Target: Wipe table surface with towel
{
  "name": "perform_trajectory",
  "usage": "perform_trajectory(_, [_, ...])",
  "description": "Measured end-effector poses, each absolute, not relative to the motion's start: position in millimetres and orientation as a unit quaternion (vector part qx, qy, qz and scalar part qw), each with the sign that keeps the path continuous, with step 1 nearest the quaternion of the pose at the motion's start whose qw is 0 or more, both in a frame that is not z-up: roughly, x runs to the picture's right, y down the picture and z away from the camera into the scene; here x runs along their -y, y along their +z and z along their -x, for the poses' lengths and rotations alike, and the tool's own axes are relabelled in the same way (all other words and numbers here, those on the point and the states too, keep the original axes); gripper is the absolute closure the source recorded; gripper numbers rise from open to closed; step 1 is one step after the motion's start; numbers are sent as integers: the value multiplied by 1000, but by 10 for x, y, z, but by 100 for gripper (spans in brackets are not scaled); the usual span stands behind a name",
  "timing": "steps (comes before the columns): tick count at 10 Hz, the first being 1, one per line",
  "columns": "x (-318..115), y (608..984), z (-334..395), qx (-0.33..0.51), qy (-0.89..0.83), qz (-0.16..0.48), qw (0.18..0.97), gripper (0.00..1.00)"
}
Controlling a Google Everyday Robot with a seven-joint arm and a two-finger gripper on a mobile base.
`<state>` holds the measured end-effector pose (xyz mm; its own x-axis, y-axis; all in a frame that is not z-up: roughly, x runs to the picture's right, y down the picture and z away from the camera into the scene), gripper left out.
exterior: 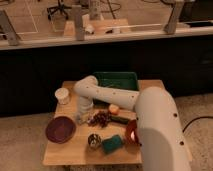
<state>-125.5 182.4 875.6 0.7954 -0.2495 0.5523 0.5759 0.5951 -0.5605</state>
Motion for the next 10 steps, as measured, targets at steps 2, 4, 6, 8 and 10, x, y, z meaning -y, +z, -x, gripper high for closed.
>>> perform_trajectory(2, [-1819, 8774, 1070, 204, -220, 384, 873, 100])
perform_trajectory(4, [-1700, 8887, 1052, 197, -210, 380, 879, 100])
perform_trajectory(6, [-1526, 9047, 1117, 190, -206, 375, 883, 100])
perform_trajectory(8, [-1433, 9129, 1252, 187, -208, 374, 884, 100])
perform_trajectory(10, [-1374, 9136, 1452, 190, -215, 370, 884, 100])
